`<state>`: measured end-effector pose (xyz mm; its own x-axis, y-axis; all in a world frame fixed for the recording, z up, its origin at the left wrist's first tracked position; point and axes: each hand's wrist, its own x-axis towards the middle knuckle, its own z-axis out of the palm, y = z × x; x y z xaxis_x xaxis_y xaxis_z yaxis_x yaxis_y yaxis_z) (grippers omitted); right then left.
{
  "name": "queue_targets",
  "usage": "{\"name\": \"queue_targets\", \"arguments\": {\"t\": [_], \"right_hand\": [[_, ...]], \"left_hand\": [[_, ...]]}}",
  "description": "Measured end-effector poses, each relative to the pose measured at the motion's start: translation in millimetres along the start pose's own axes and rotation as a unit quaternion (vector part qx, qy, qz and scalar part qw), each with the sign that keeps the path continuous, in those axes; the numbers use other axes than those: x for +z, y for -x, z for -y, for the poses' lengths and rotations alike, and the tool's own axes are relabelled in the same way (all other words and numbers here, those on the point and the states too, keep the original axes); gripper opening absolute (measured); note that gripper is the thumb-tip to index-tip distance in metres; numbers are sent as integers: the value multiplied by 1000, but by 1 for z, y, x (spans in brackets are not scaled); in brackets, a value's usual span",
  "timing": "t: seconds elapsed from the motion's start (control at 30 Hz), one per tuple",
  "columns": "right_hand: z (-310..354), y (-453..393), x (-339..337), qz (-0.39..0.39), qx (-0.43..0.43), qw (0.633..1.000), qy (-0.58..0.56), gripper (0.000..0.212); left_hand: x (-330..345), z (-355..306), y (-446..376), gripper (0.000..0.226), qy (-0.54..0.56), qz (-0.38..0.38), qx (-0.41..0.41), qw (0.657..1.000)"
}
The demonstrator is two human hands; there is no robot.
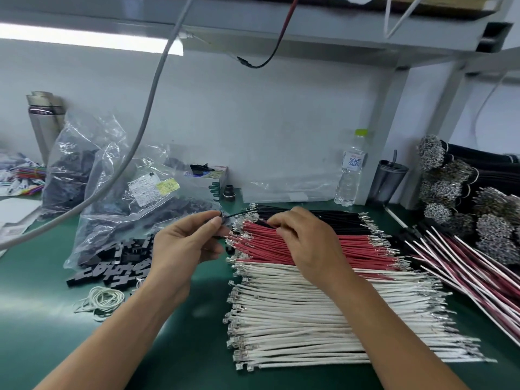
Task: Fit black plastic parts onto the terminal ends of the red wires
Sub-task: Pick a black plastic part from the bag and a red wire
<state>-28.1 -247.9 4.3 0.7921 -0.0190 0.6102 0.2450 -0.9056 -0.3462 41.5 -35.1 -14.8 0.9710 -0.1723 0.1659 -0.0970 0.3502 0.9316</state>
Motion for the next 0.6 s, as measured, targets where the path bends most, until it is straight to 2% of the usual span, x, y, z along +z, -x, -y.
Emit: {"name": "queue_targets", "arguments": {"t": [0.1, 0.27, 0.6], "right_hand": [[8, 5, -12, -19, -24, 998, -50, 22], [21, 12, -11, -35, -36, 996, -68, 11], [25, 14, -8, -69, -38, 991, -112, 6]], "left_hand": [[-2, -5, 1, 20, 35, 40, -15, 998], [1, -6, 7, 27, 45, 111, -45, 992], [3, -7, 9, 21, 52, 146, -67, 986]]}}
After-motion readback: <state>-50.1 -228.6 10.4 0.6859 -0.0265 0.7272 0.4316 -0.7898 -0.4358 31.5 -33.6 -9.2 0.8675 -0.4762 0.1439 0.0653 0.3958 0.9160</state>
